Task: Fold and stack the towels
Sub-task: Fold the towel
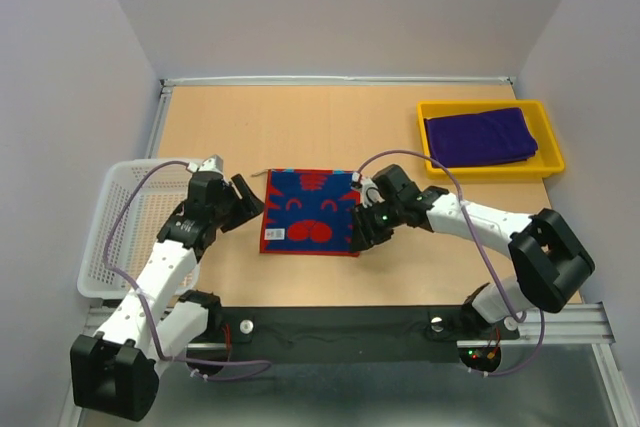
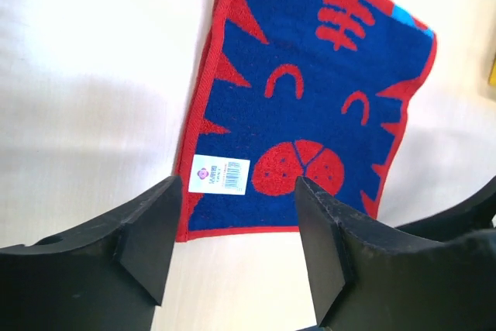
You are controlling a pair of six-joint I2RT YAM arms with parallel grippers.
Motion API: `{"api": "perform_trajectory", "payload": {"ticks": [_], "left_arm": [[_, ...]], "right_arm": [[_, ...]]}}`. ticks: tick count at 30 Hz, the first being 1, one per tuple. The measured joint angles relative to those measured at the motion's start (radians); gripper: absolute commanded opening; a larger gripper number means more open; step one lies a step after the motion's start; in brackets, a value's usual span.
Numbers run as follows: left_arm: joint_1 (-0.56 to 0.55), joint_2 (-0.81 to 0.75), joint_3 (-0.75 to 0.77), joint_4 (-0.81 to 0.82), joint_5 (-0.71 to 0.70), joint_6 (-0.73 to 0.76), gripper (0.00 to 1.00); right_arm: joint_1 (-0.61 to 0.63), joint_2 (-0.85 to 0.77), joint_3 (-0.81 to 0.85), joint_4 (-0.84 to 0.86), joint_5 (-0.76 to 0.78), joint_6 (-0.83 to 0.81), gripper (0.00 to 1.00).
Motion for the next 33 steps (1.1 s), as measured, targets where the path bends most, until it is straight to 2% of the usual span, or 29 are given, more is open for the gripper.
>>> {"api": "perform_trajectory", "payload": {"ticks": [5,12,13,21,28,30,33], "left_arm": [[-0.003,0.014,0.007,-0.008,-0.012,0.0,0.69],[-0.089,0.178,0.007,0.042,-0.032,-0.015,0.41],[-0.103,0.204,0.007,0.05,-0.04,-0.016,0.34],[-0.165,0.337,-0.066,0.19,-0.064,-0.071,0.17],[-0.243,0.304,-0.158,0.288,-0.067,-0.202,0.17],[-0.304,0.304,-0.164,0.301,-0.066,-0.252,0.17],[-0.437,0.304,-0.164,0.323,-0.058,-0.34,0.23]], "right_arm": [[0.01,-0.002,0.038,-0.028,0.003,-0.014,0.46],[0.015,0.042,0.065,0.002,0.101,0.028,0.38],[0.019,0.049,0.065,0.009,0.103,0.033,0.37],[0.042,0.116,-0.023,0.115,0.12,0.111,0.32],[-0.003,0.043,-0.118,0.162,0.167,0.193,0.32],[-0.059,-0.004,-0.152,0.155,0.19,0.205,0.32],[-0.146,-0.057,-0.175,0.124,0.223,0.206,0.34]]}}
